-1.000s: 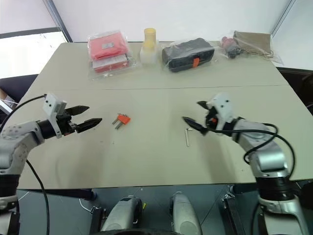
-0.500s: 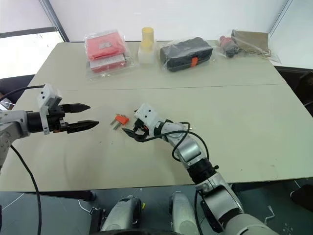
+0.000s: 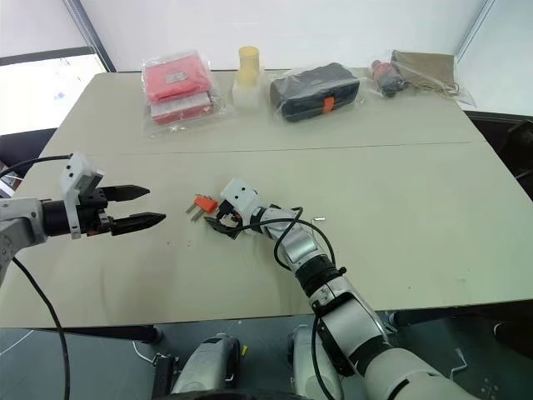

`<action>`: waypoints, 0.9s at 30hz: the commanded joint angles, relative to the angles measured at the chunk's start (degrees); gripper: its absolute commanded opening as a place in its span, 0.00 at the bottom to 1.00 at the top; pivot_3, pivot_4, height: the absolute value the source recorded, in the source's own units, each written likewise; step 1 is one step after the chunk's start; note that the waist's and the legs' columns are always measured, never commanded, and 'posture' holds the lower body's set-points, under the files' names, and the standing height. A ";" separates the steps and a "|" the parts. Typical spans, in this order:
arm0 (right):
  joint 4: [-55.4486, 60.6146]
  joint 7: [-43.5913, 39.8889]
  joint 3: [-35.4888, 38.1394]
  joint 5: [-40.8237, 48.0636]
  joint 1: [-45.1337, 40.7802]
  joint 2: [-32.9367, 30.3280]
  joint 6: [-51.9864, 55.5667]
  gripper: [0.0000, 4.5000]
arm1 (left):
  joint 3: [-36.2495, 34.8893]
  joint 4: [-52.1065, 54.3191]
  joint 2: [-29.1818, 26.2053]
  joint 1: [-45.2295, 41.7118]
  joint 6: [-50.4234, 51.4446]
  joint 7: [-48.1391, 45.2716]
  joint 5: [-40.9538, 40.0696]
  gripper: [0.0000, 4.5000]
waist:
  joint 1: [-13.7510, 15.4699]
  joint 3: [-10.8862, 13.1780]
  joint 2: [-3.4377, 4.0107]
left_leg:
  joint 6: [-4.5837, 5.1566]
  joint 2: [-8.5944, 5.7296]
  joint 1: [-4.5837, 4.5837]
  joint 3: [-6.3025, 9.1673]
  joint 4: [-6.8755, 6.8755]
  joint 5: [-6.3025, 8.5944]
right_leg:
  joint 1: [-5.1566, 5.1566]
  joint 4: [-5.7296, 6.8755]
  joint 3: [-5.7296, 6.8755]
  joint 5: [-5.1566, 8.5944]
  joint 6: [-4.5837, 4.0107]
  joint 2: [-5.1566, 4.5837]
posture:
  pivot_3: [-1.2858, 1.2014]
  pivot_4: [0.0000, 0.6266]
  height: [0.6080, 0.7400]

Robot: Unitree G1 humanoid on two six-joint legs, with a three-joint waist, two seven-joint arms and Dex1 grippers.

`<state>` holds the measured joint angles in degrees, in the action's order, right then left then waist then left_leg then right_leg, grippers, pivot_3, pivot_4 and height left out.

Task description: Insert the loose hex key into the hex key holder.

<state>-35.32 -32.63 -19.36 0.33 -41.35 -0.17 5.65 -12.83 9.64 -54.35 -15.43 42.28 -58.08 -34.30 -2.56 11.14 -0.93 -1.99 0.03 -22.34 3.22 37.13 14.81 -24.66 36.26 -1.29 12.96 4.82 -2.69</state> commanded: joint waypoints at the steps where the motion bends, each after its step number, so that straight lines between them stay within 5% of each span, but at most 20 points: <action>1: 0.19 -0.90 0.74 -0.21 -1.49 1.16 -1.66 1.00 | -1.51 1.68 0.38 0.31 -0.46 0.97 -0.38 1.00 | -0.01 0.00 0.00 | 0.00 0.00 0.00 0.00 0.00 0.00 | 0.00 0.00 0.00 0.00 0.00 0.00 | 0.52 0.24 1.00; 13: -6.38 -0.75 1.67 -1.71 -3.74 4.28 -4.69 1.00 | -1.03 1.40 1.15 0.73 -1.14 2.05 0.06 1.00 | -0.10 0.00 0.00 | -0.01 0.00 0.03 0.02 0.00 -0.01 | -0.01 0.05 0.00 -0.01 -0.01 0.01 | 0.52 0.24 1.00; 17: -8.61 -0.93 1.97 -2.30 -4.30 4.83 -5.83 0.69 | -1.00 1.47 1.46 0.78 -1.43 2.59 0.23 1.00 | -0.11 0.00 0.00 | -0.02 0.00 0.03 0.02 0.00 -0.01 | -0.01 0.05 0.00 -0.01 -0.01 0.01 | 0.52 0.24 1.00; 21: -9.53 -1.40 1.84 -2.76 -4.01 4.82 -6.52 0.22 | -1.10 1.44 1.65 0.94 -1.88 3.16 0.48 1.00 | -0.11 0.00 0.00 | -0.02 0.00 0.04 0.02 0.00 -0.01 | -0.01 0.06 0.00 -0.01 -0.01 0.01 | 0.52 0.24 1.00; 27: -5.27 -1.61 1.32 -4.52 -3.06 2.41 -8.98 0.22 | -0.69 0.43 2.25 0.23 -1.80 3.29 -0.10 1.00 | -0.08 0.00 0.01 | -0.02 0.00 0.04 0.02 0.00 -0.01 | -0.01 0.06 0.00 -0.01 -0.01 0.01 | 0.52 0.24 1.00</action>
<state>-43.75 -34.14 -17.80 -3.30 -44.62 2.82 -1.34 -12.58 9.66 -52.14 -14.37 41.05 -54.71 -34.19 -2.64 11.15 -0.93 -2.02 0.03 -22.30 3.24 37.13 14.80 -24.67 36.32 -1.29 12.96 4.81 -2.69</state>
